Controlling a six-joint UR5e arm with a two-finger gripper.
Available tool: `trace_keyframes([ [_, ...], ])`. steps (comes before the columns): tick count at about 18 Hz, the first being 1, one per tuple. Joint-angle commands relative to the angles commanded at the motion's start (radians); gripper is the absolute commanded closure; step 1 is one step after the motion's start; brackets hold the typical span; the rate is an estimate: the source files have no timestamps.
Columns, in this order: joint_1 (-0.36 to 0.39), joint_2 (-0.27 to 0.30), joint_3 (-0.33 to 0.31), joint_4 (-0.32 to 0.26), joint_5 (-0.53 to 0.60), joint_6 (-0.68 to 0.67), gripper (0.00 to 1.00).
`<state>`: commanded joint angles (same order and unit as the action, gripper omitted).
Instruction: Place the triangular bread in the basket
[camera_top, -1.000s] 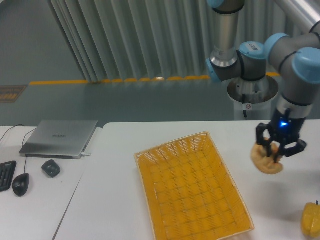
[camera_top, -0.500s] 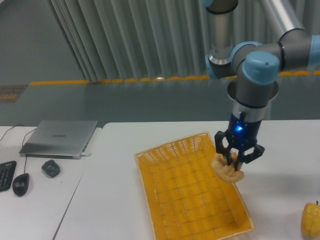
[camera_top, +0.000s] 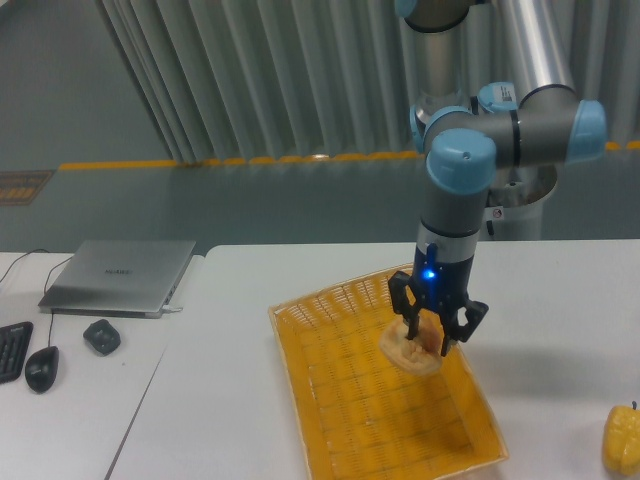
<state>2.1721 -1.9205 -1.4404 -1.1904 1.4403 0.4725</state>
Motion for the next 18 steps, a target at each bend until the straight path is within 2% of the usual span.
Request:
trace_keyframes([
  [7, -0.003, 0.009, -0.011, 0.018, 0.006, -0.005, 0.00],
  [11, 0.000, 0.012, -0.011, 0.020, 0.109, 0.009, 0.00],
  [13, 0.000, 0.012, -0.014, 0.009, 0.163, 0.057, 0.00],
  [18, 0.043, 0.040, -0.031, 0.006, 0.170, 0.179, 0.00],
])
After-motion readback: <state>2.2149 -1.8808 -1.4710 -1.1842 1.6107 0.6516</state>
